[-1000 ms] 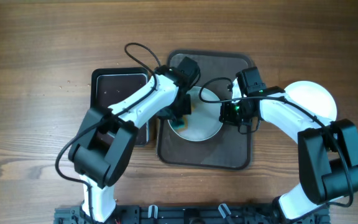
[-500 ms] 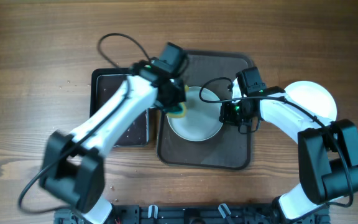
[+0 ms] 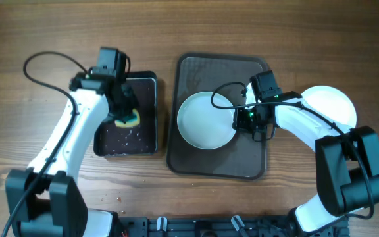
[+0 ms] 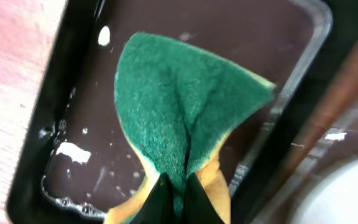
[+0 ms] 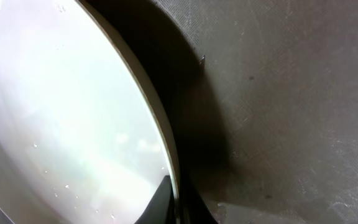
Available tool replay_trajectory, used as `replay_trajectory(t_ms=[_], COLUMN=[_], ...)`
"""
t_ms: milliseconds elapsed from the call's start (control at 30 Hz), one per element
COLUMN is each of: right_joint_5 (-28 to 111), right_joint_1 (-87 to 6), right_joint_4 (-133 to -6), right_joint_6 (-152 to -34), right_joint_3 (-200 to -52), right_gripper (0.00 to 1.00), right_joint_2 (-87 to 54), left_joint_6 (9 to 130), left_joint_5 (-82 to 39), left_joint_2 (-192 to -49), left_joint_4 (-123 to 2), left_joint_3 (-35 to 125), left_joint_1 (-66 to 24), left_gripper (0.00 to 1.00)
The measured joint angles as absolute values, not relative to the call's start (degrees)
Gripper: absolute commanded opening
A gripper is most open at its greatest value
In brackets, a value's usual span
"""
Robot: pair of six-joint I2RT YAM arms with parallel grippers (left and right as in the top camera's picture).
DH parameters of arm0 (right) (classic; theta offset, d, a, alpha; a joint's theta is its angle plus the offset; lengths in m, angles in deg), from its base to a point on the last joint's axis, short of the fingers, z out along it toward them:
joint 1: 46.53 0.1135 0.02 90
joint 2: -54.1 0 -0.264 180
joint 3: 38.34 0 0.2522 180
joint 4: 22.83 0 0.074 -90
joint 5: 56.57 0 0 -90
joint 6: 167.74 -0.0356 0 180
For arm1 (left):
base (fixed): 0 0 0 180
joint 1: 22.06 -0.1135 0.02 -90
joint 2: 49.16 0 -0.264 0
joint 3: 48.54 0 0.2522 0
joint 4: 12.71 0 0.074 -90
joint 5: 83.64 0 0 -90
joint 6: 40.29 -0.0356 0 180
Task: Clean dirty plates on tray and stack at the side
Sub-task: 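Return the sponge to the black tray with left gripper and release, then lift the plate with right gripper and tilt it over the black tray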
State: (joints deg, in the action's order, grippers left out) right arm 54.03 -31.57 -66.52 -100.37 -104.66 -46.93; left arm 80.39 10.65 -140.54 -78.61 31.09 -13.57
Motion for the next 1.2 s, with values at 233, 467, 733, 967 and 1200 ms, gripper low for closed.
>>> replay_trajectory(t_ms=[233,467,733,967,1200], right_joint_5=[54.01,51.85,46.05,44.96,44.92], right_joint_1=[-31.57,-31.68,-30.69,-22.39,-10.41], right_joint_4=[-66.22,-70.46,-91.59,-93.04,-77.50], right_joint_6=[-100.04,-98.80,-94.01,-91.65,-93.79], right_joint_3=[-104.66,-106.43,-122.06,-133.27,-133.75], right_gripper=[0.04,0.04,0.04,0.04,0.04], right_joint_2=[-46.93,-46.93,-46.28,-44.88,-45.62], left_joint_6=[80.04,78.68,77.57,77.39,77.39], left_joint_5=[11.22,10.17,9.23,8.84,8.84], left_joint_2=[-140.91,-139.84,-129.30,-118.70,-109.33], left_joint_4=[-71.22,-77.08,-81.82,-81.69,-81.58], left_joint_3=[22.50,25.93,34.48,35.87,35.92], left_joint_1=[-13.83,-13.83,-13.83,-13.83,-13.83], left_gripper=[0.38,0.64,0.91,1.00,1.00])
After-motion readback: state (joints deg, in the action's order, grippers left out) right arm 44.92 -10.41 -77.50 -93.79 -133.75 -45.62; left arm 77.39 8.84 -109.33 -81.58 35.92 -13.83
